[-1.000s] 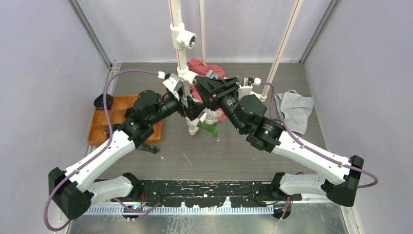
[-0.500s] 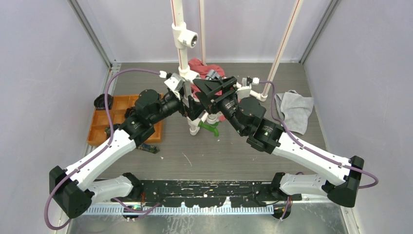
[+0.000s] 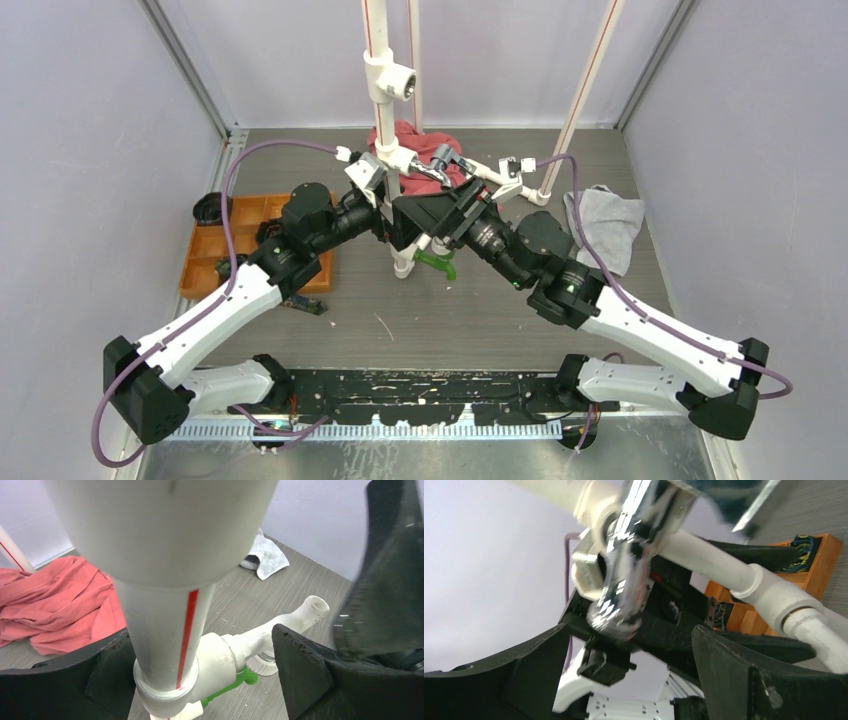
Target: Install the water faucets
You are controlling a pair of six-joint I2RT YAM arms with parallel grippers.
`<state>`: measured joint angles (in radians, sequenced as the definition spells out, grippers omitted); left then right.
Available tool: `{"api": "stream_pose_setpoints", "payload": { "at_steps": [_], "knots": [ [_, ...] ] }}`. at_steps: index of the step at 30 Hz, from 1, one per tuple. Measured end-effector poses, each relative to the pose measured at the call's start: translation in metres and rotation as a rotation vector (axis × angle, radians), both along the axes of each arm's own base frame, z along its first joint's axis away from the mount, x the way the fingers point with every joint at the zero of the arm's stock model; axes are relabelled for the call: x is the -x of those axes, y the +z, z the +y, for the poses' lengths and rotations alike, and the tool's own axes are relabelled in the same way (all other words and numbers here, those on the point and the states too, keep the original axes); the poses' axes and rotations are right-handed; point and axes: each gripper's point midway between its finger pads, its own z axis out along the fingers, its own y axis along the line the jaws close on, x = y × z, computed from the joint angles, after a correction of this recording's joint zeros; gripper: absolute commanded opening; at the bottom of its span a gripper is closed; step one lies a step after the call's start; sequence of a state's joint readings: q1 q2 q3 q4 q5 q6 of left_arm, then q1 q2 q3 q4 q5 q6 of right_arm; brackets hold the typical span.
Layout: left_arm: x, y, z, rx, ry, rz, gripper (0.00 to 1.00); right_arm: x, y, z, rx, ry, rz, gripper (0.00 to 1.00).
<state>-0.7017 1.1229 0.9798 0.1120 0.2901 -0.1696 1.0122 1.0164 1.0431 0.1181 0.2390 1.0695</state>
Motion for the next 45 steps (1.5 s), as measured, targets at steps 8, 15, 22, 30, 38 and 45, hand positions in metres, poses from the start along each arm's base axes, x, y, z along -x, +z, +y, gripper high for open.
{"api": "stream_pose_setpoints", "payload": {
  "at_steps": [8, 15, 22, 30, 38, 45],
  "knots": [
    [-0.001, 0.0, 0.001, -0.008, 0.009, -0.002, 0.95, 0.049, 0.022, -0.025, 0.111, 0.14, -0.269, 0.95],
    [-0.004, -0.002, 0.008, -0.047, 0.041, -0.02, 0.96, 0.102, 0.031, -0.057, 0.358, 0.291, -0.652, 0.95],
    [-0.015, -0.002, 0.027, -0.07, 0.1, -0.025, 0.97, 0.115, 0.042, -0.086, 0.526, 0.257, -0.95, 0.92],
    [-0.023, 0.008, 0.047, -0.067, 0.141, -0.037, 0.97, 0.083, 0.048, -0.09, 0.807, 0.044, -1.37, 0.97],
    [-0.033, 0.01, 0.063, -0.089, 0.187, -0.043, 0.97, 0.034, 0.041, -0.061, 1.153, -0.138, -1.734, 0.98],
    [-0.029, 0.012, 0.064, -0.1, 0.163, -0.025, 0.98, 0.007, 0.034, -0.045, 1.378, -0.189, -1.893, 0.96]
  ]
}}
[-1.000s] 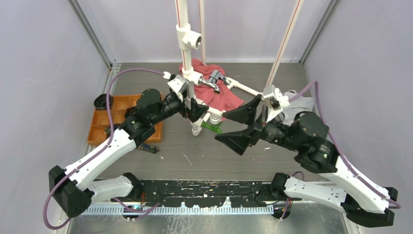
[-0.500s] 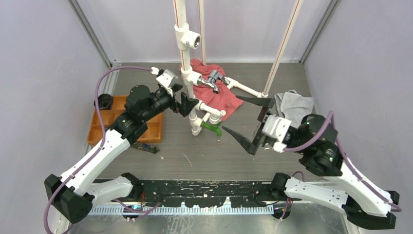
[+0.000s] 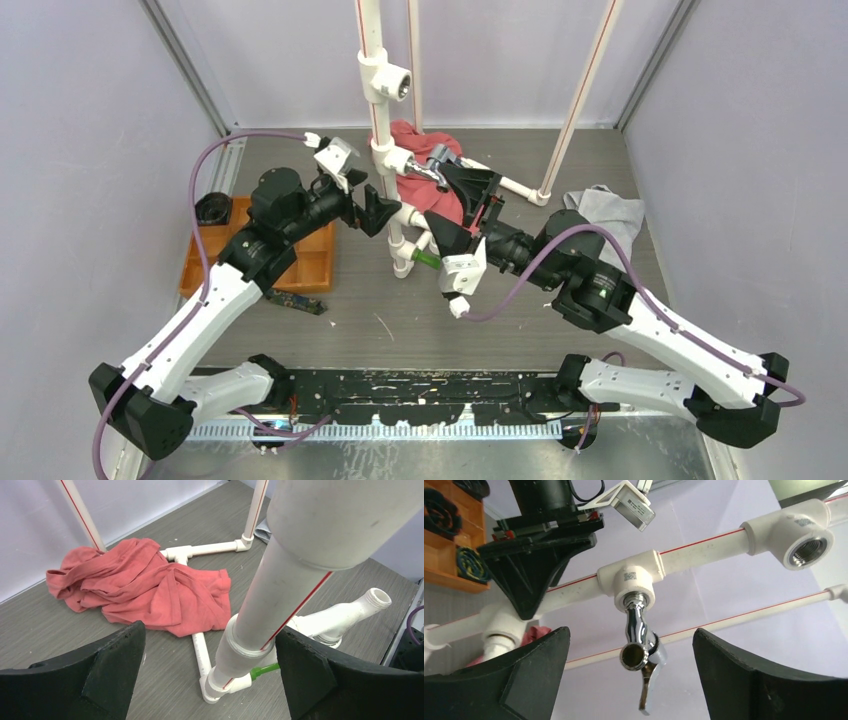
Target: Install the water faucets
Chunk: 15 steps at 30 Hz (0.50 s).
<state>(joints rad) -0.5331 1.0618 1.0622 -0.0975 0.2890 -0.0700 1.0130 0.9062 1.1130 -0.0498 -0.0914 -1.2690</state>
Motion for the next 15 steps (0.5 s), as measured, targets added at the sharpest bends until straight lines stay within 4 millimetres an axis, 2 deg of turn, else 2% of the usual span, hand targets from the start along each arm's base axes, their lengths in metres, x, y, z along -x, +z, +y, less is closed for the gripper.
{"api": "stream_pose_setpoints", "payload": {
  "at_steps": [8, 15],
  "knots": [
    [0.004, 0.003, 0.001, -0.001, -0.013, 0.015, 0.98, -0.017, 0.012, 0.003, 0.124, -0.092, -0.181, 0.93],
    [0.008, 0.006, 0.002, 0.013, -0.017, 0.036, 0.97, -0.018, 0.011, 0.001, 0.241, -0.114, -0.275, 0.93]
  ]
}}
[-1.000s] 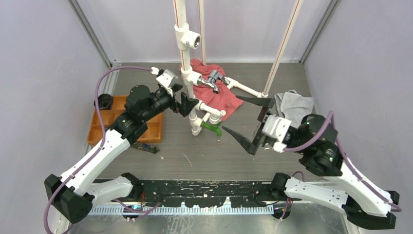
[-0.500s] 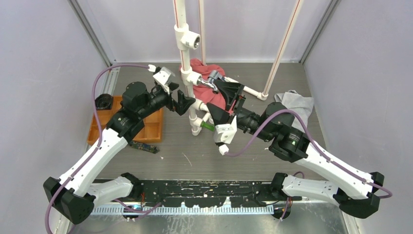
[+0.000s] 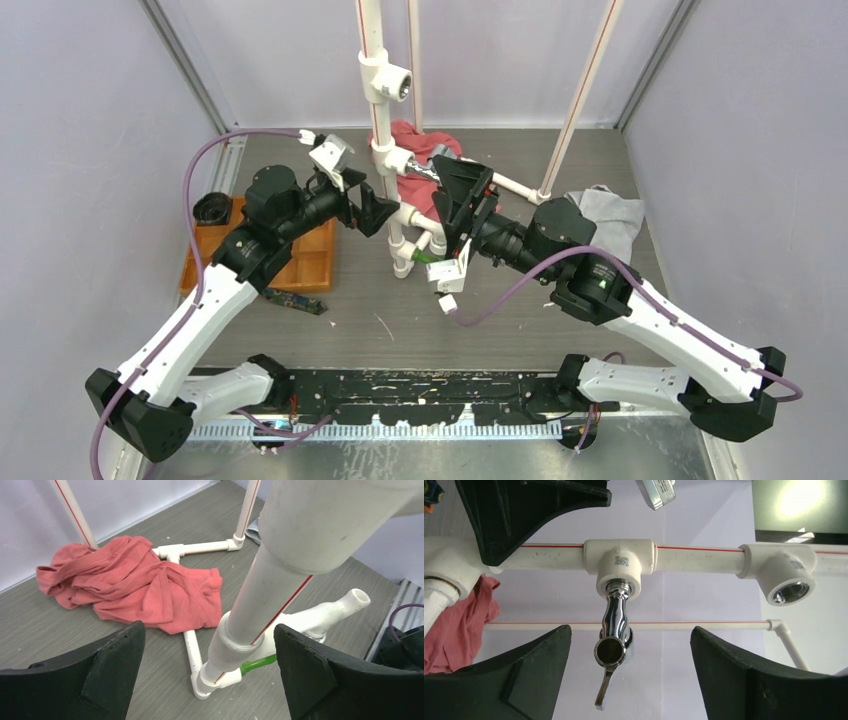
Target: Install the water faucets
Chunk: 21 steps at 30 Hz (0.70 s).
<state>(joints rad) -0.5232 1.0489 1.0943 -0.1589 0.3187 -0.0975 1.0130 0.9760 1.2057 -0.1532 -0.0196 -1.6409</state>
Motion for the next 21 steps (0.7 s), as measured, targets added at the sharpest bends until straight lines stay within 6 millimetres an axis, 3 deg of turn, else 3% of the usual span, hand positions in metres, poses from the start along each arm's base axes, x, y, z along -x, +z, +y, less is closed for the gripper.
{"api": "stream_pose_setpoints", "payload": {
  "at_steps": [10, 16, 21],
  "knots": [
    [0.005, 0.012, -0.019, 0.097, -0.052, 0.014, 0.93, 0.012, 0.016, -0.017, 0.084, 0.005, 0.069, 0.95],
    [0.01, 0.004, -0.048, 0.105, -0.085, 0.009, 0.82, 0.017, 0.005, -0.029, 0.106, -0.006, 0.177, 0.95],
    [0.0, 0.0, -0.046, 0.097, -0.029, -0.002, 0.66, 0.024, 0.0, -0.039, 0.094, -0.008, 0.228, 0.95]
  ]
}}
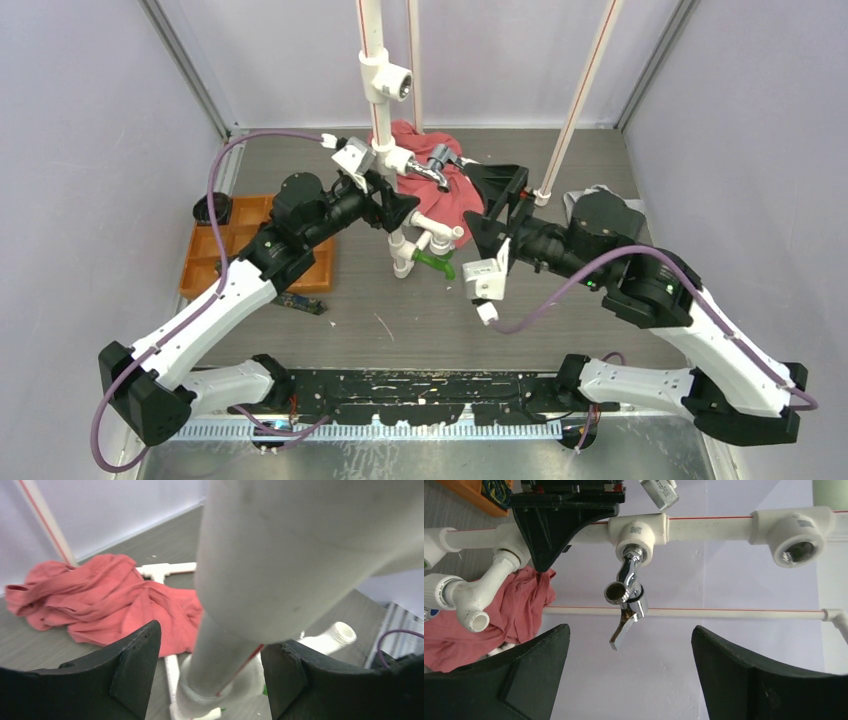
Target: Install the water faucets
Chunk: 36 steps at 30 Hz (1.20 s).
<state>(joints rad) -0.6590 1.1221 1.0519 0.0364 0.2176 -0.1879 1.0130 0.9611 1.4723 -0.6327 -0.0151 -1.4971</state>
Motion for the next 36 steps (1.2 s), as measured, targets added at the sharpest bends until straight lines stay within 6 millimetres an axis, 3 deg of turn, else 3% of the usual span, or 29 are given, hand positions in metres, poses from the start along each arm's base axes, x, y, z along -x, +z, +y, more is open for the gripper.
{"api": "stream_pose_setpoints", "payload": {
  "at_steps": [3, 11, 24, 31, 36],
  "knots": [
    [-0.007, 0.004, 0.007, -0.005, 0.051, -0.028, 0.56, 0.014, 0.011, -0.01, -0.046, 0.039, -0.01, 0.95],
    [-0.02, 0.007, 0.022, -0.032, 0.132, -0.069, 0.58, 0.036, 0.035, -0.022, -0.123, 0.104, -0.058, 0.95],
    [-0.049, 0.008, 0.06, -0.052, 0.266, -0.09, 0.54, 0.01, 0.006, 0.017, -0.036, 0.102, -0.055, 0.95],
    [-0.065, 0.008, 0.088, -0.049, 0.327, -0.085, 0.67, -0.016, -0.009, 0.046, 0.01, 0.073, -0.172, 0.93],
    [-0.065, 0.009, 0.087, -0.033, 0.32, -0.076, 0.72, -0.029, -0.026, 0.067, 0.04, 0.083, -0.253, 0.91]
  ]
}}
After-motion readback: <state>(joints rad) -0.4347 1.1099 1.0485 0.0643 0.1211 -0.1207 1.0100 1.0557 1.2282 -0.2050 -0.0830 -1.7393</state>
